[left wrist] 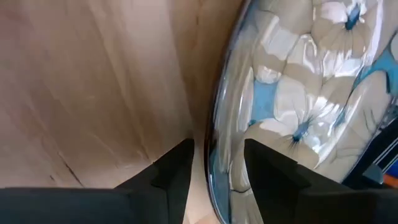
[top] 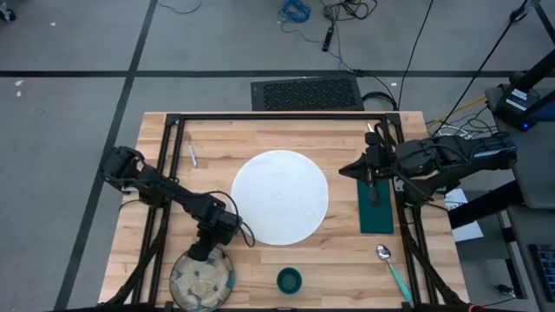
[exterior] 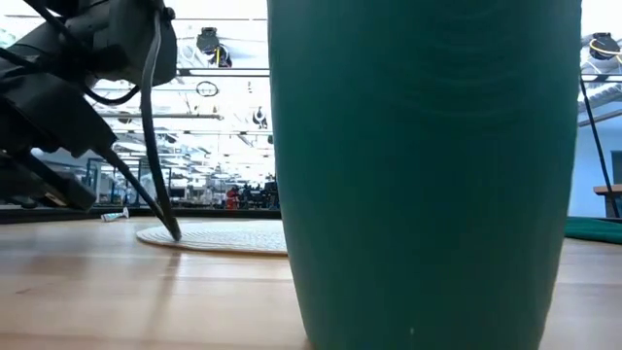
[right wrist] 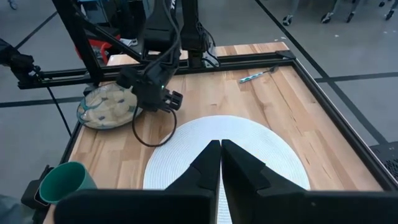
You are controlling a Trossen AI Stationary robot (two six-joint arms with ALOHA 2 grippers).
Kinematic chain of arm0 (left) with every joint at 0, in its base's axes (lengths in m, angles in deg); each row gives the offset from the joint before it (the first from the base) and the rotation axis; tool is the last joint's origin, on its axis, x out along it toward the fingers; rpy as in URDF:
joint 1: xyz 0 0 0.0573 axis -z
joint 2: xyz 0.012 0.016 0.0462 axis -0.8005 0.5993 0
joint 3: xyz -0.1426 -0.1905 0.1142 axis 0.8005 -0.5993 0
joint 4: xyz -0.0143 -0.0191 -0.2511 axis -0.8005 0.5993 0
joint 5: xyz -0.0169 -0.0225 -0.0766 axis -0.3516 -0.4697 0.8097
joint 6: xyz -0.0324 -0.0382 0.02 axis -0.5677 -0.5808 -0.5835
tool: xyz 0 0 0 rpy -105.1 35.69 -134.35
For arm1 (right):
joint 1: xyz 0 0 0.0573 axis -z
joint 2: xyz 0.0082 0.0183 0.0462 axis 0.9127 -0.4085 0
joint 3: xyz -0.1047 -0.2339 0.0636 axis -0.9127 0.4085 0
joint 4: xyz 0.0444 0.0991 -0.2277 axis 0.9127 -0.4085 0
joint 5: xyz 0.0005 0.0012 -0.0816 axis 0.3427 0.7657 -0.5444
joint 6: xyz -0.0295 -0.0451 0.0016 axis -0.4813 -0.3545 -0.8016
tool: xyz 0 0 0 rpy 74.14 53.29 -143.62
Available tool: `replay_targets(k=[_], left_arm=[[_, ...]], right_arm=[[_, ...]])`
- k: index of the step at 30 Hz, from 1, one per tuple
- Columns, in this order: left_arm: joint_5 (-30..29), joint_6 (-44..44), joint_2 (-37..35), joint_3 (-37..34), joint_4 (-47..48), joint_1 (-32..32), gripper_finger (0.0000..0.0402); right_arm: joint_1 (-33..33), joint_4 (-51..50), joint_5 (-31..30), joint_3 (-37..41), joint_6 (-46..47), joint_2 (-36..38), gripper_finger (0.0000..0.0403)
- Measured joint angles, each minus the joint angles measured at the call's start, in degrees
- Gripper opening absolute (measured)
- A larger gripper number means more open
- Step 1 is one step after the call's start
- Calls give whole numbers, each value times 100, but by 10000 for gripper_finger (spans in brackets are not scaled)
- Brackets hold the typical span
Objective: Set table place
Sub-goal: Put the brown plate on the white placemat
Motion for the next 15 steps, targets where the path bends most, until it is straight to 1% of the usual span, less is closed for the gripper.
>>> replay_targets(k=[2,6,7,11,15], left_arm=[[-13,-68,0,-15,-10,-2,105],[139,-99,5,-23,-22,-2,25],[202,-126,7,-23,-20,-4,18],[275,-214,11,-23,-98,-14,15],[815,-396,11,-23,-84,-148,3]], right_arm=[[0,-2,0,0,-4,0,0],[2,-7,-2,0,-51,0,0],[2,-7,-2,0,-71,2,0],[4,-11,-2,0,-131,2,0],[4,-11,-7,0,-220,2,0]])
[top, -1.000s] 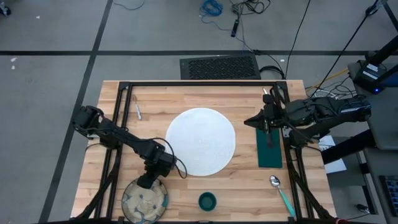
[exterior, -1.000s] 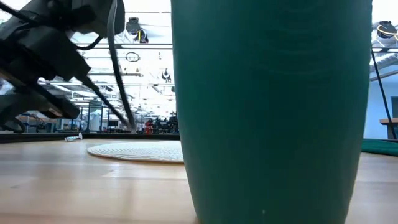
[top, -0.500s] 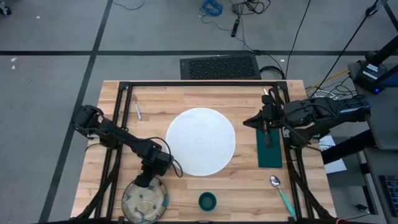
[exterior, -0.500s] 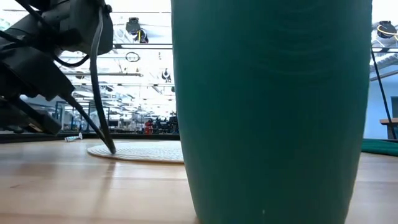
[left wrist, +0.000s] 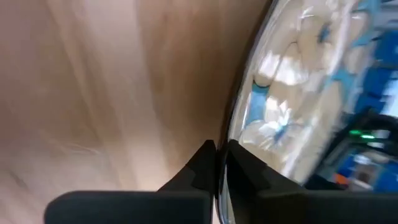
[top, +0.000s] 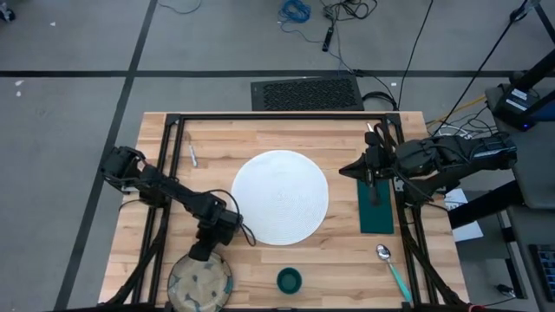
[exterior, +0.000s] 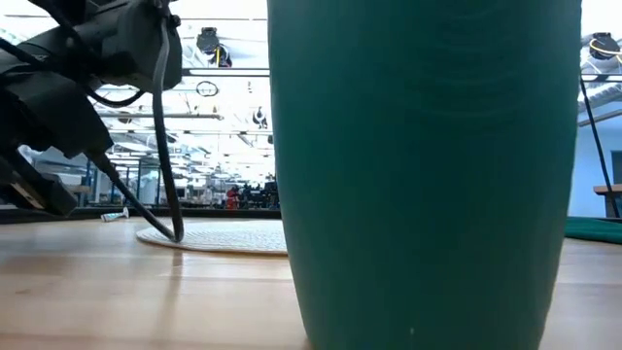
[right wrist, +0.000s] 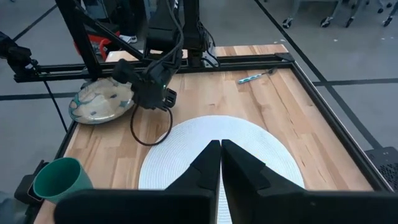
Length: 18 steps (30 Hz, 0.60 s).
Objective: Set table place
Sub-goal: Put the brown plate on the white placemat
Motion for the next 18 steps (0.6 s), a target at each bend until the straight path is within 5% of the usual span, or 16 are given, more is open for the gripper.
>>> replay_targets(k=[18], left_arm=[[532,-604,-1436,-4,832,-1008,0]], right_arm=[[0,-153,2,2,-126,0,0]])
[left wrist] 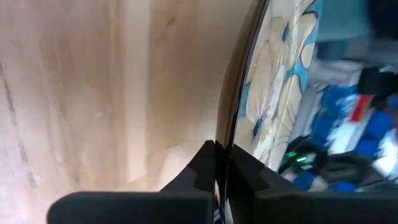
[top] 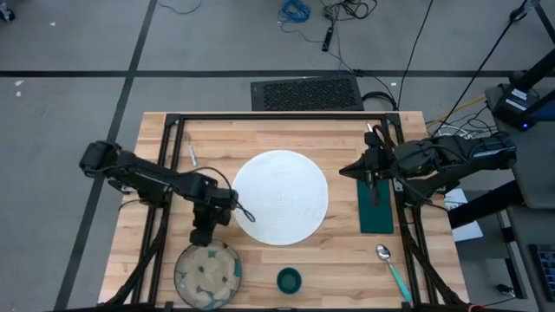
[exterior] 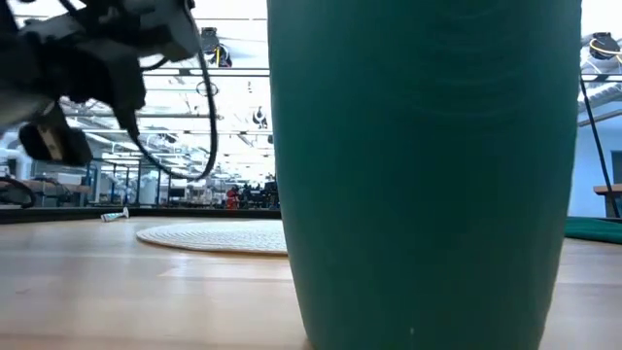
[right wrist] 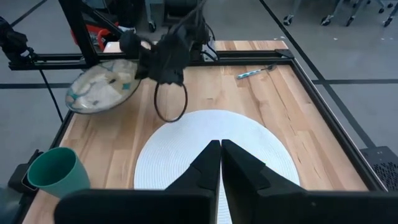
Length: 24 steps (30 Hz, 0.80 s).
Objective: Set table place
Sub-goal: Put the brown plate on the white placemat
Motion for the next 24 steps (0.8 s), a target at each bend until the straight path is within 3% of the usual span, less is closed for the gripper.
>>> replay_targets(k=[15,24], left_arm=[[-82,-1727,-715,4,6,-1730,0],[-928,-3331,-711,11,-2262,-2715,0]], right_arm=[[0,-132,3,0,-120,2,0],[0,-181,2,0,-193,2,0]])
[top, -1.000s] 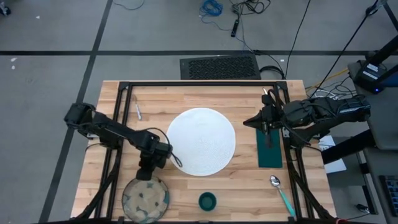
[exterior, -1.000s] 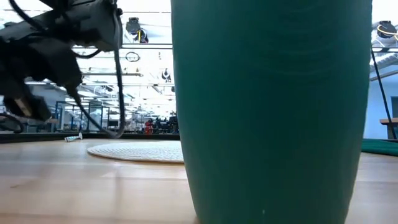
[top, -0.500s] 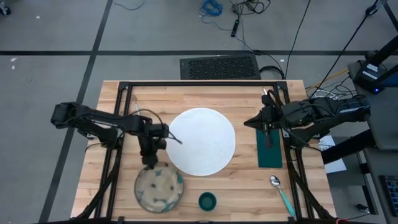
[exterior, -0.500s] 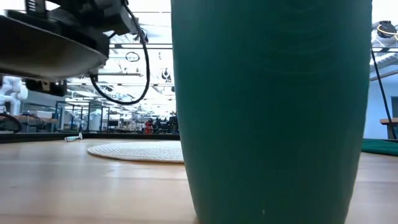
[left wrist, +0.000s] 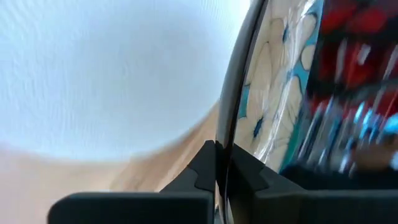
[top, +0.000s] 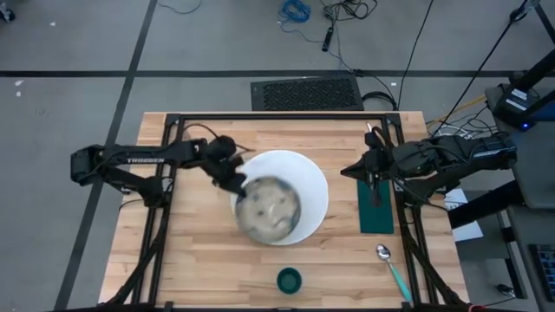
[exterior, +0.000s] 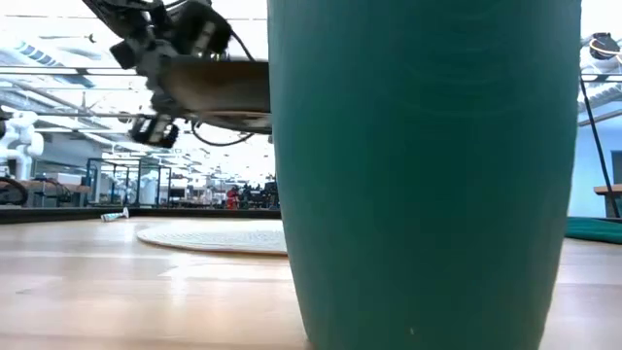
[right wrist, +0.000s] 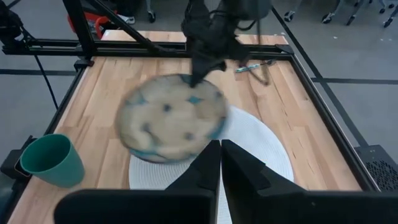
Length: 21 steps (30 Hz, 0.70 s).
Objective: Set table place
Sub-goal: Put the brown plate on the white placemat
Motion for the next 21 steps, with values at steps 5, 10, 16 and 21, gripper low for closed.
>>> replay_targets(k=[5,10,16,21], left_arm=[[-1278,-515,99,0,-506,-296,0],[-1467,-677,571,0,-762,-382,0],[-1042,-948,1242,0,-959,-224,0],[-1039,-952,1472,0,-1069,-176,0]], right_arm=[[1,-96,-1,0,-74,0,0],[1,-126,-213,1,-131,0,0],[2,-140,-420,0,-133,0,0],[2,-138,-409,0,-99,2,0]])
